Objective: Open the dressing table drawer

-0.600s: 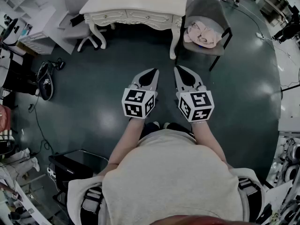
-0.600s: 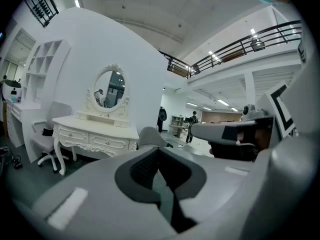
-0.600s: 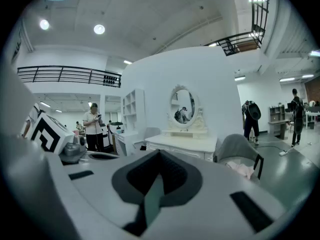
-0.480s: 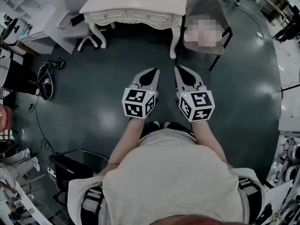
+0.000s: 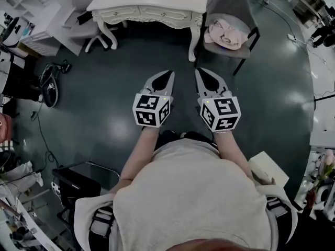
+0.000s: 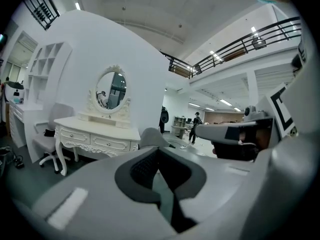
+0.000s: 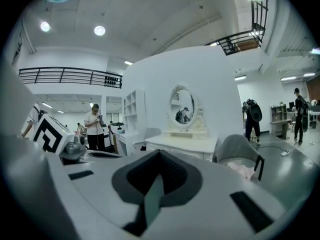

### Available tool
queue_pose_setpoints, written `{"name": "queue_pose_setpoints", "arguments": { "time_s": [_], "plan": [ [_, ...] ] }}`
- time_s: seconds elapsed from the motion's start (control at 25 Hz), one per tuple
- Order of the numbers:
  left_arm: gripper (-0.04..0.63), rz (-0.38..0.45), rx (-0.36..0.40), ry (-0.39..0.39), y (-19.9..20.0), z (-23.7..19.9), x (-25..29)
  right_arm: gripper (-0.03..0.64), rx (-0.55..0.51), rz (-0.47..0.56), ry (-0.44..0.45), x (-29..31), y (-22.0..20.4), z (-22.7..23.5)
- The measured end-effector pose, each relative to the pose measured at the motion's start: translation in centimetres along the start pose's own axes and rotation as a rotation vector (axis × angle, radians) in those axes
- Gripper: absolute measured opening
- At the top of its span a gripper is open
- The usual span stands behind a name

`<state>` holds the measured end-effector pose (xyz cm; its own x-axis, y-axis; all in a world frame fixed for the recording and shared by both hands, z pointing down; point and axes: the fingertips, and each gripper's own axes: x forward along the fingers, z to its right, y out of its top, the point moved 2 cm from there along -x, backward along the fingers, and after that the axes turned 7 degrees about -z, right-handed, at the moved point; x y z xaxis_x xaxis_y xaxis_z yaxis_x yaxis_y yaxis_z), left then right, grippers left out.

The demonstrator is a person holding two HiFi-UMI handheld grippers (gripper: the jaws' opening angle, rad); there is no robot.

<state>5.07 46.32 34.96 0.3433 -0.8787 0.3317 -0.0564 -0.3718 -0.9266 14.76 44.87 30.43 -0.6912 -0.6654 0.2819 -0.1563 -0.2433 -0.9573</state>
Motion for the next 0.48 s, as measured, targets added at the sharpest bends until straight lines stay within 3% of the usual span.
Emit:
{"name": "queue_pose_setpoints", "arguments": {
  "time_s": [0.24,0.48],
  "plan": [
    [0.009,0.042,-0.022,-0.002,0.4,0.5,0.8,0.0,0.036,0.02,0.029,-0.3,-0.3,1.8],
    [0.009,0.025,-0.071,0.042,-0.9,-0.4,1.6,0.0,0.061,-0.017,0.061,0.6,-1.6,3.2]
  ]
}}
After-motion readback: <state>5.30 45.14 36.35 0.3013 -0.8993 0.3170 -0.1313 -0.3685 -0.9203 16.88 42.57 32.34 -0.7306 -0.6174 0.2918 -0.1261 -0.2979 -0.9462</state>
